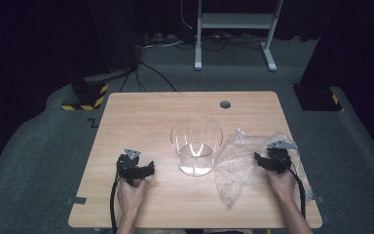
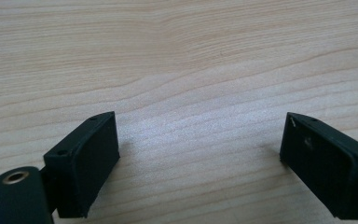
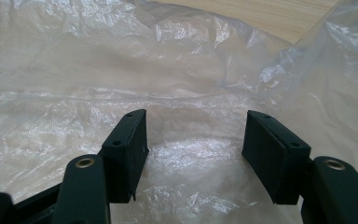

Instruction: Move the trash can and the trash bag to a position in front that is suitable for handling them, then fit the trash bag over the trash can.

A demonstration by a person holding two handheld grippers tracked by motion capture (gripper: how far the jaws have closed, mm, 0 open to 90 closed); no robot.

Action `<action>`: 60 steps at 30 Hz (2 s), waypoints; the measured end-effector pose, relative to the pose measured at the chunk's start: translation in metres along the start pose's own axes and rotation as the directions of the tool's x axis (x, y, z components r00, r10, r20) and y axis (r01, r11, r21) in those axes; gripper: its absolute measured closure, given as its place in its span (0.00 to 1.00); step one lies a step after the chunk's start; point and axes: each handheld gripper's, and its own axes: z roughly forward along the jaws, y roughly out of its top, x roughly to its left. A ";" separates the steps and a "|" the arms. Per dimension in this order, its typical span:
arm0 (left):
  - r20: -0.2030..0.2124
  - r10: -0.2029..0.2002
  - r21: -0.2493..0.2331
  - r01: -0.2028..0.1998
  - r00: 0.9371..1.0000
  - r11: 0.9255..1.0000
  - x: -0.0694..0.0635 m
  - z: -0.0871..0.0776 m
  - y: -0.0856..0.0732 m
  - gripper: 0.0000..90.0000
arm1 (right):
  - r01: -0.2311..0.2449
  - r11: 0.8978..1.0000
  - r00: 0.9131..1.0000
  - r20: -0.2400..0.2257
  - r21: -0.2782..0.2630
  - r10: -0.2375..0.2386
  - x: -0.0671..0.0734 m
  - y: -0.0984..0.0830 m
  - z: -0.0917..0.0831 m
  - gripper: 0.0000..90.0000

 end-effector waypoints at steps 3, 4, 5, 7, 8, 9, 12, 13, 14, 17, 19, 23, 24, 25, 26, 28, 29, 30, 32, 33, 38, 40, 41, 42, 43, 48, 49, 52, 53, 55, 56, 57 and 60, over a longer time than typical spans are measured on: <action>0.003 -0.001 0.000 0.001 1.000 1.000 0.000 0.001 0.001 0.12 | -0.002 1.000 1.000 -0.001 0.000 0.002 0.000 0.000 0.000 0.44; 0.001 -0.001 0.002 0.001 1.000 1.000 0.000 0.001 0.001 0.12 | -0.001 1.000 1.000 -0.002 0.000 0.001 0.000 0.000 0.000 0.44; 0.001 -0.001 0.002 0.001 1.000 1.000 0.000 0.001 0.001 0.11 | -0.001 1.000 1.000 -0.002 0.000 0.001 0.000 0.000 0.000 0.44; 0.003 -0.001 0.004 0.001 1.000 1.000 0.000 0.002 0.002 0.11 | -0.004 1.000 1.000 0.003 0.001 0.004 0.001 0.000 0.000 0.43; 0.004 0.004 0.005 -0.004 1.000 1.000 0.000 0.003 0.003 0.11 | -0.006 1.000 1.000 0.005 0.001 0.006 0.002 0.000 0.000 0.43; 0.004 0.005 0.005 -0.005 1.000 1.000 0.000 0.003 0.003 0.11 | -0.007 1.000 1.000 0.007 0.001 0.007 0.002 0.000 0.000 0.43; 0.005 0.005 0.005 -0.005 1.000 1.000 0.000 0.003 0.003 0.11 | -0.012 1.000 1.000 0.011 0.001 0.012 0.003 0.000 0.000 0.42; 0.004 0.006 0.005 -0.006 1.000 1.000 0.000 0.003 0.003 0.11 | -0.013 1.000 1.000 0.010 0.002 0.013 0.002 0.000 0.001 0.42; 0.007 0.007 0.005 -0.007 1.000 1.000 0.001 0.003 0.003 0.11 | -0.013 1.000 1.000 0.010 0.002 0.013 0.002 0.000 0.001 0.41; 0.018 0.014 0.001 -0.014 1.000 1.000 0.001 0.004 0.004 0.12 | -0.012 1.000 1.000 0.005 0.007 0.012 0.002 0.001 0.001 0.41; 0.031 0.029 -0.002 -0.029 0.999 1.000 0.001 0.005 0.005 0.13 | -0.010 1.000 1.000 0.002 0.013 0.010 0.002 0.002 0.001 0.41; 0.043 0.046 -0.002 -0.046 0.998 0.999 0.002 0.007 0.007 0.13 | -0.011 1.000 1.000 0.001 0.027 0.011 0.003 0.003 0.000 0.39; 0.047 0.050 -0.002 -0.050 0.998 0.999 0.003 0.008 0.008 0.13 | -0.015 1.000 1.000 -0.001 0.027 0.015 0.003 0.003 0.000 0.38; 0.047 0.049 -0.002 -0.049 0.998 0.999 0.003 0.008 0.008 0.14 | -0.017 0.999 1.000 -0.003 0.028 0.017 0.004 0.003 0.000 0.37; 0.047 0.049 -0.002 -0.049 0.998 0.999 0.003 0.008 0.008 0.13 | -0.017 0.999 1.000 -0.003 0.028 0.017 0.004 0.003 0.000 0.37; 0.047 0.049 -0.002 -0.049 0.998 0.999 0.003 0.008 0.008 0.13 | -0.018 0.999 1.000 -0.007 0.027 0.018 0.004 0.003 0.000 0.36; 0.047 0.049 -0.002 -0.049 0.998 0.999 0.003 0.008 0.008 0.13 | -0.020 1.000 1.000 -0.012 0.020 0.020 0.005 0.003 -0.002 0.36; 0.047 0.049 -0.002 -0.049 0.998 0.999 0.003 0.008 0.008 0.13 | -0.020 1.000 1.000 -0.012 0.020 0.020 0.005 0.003 -0.002 0.36; 0.047 0.049 -0.002 -0.049 0.998 0.999 0.002 0.008 0.008 0.14 | -0.016 1.000 1.000 -0.021 0.007 0.016 0.006 0.005 -0.004 0.35; 0.046 0.048 -0.001 -0.048 0.998 0.999 0.002 0.008 0.008 0.14 | -0.014 1.000 0.999 -0.036 -0.005 0.013 0.008 0.006 -0.006 0.33; 0.045 0.048 -0.002 -0.048 0.998 0.999 0.002 0.007 0.008 0.14 | -0.014 1.000 0.998 -0.064 -0.017 0.013 0.015 0.014 -0.012 0.30; 0.045 0.045 -0.003 -0.045 0.998 0.999 0.002 0.007 0.007 0.14 | -0.013 1.000 0.998 -0.066 -0.021 0.012 0.016 0.016 -0.012 0.29; 0.044 0.045 -0.003 -0.045 0.998 0.999 0.002 0.007 0.007 0.14 | -0.010 1.000 0.997 -0.072 -0.029 0.008 0.018 0.018 -0.013 0.29; 0.044 0.046 -0.003 -0.045 0.998 0.999 0.002 0.007 0.007 0.15 | -0.004 0.999 0.996 -0.091 -0.048 0.000 0.023 0.024 -0.015 0.29; 0.044 0.045 -0.003 -0.045 0.998 0.999 0.002 0.007 0.007 0.15 | -0.006 0.999 0.995 -0.097 -0.052 0.001 0.024 0.026 -0.015 0.29; 0.044 0.045 -0.004 -0.045 0.998 0.999 0.002 0.007 0.007 0.15 | 0.006 0.998 0.993 -0.115 -0.063 -0.013 0.034 0.035 -0.012 0.28; 0.044 0.045 -0.005 -0.045 0.998 0.999 0.002 0.007 0.007 0.15 | 0.010 0.998 0.992 -0.121 -0.068 -0.018 0.037 0.038 -0.011 0.28; 0.040 0.046 -0.006 -0.046 0.998 0.999 0.002 0.007 0.007 0.15 | 0.009 0.998 0.989 -0.148 -0.068 -0.019 0.044 0.046 -0.005 0.26; 0.040 0.046 -0.006 -0.046 0.998 0.999 0.002 0.007 0.007 0.15 | 0.010 0.997 0.988 -0.155 -0.071 -0.021 0.045 0.048 -0.003 0.25; 0.041 0.047 -0.007 -0.047 0.998 0.999 0.002 0.007 0.007 0.16 | 0.010 0.997 0.987 -0.161 -0.080 -0.023 0.048 0.052 0.000 0.25; 0.041 0.047 -0.007 -0.047 0.998 0.999 0.002 0.007 0.007 0.16 | 0.008 0.997 0.987 -0.159 -0.081 -0.021 0.050 0.053 0.001 0.24; 0.041 0.047 -0.008 -0.046 0.998 0.999 0.002 0.007 0.007 0.16 | 0.011 0.997 0.986 -0.165 -0.074 -0.024 0.051 0.054 0.004 0.23; 0.040 0.046 -0.008 -0.046 0.998 0.999 0.002 0.007 0.007 0.16 | 0.013 0.999 0.985 -0.169 -0.053 -0.021 0.052 0.056 0.011 0.22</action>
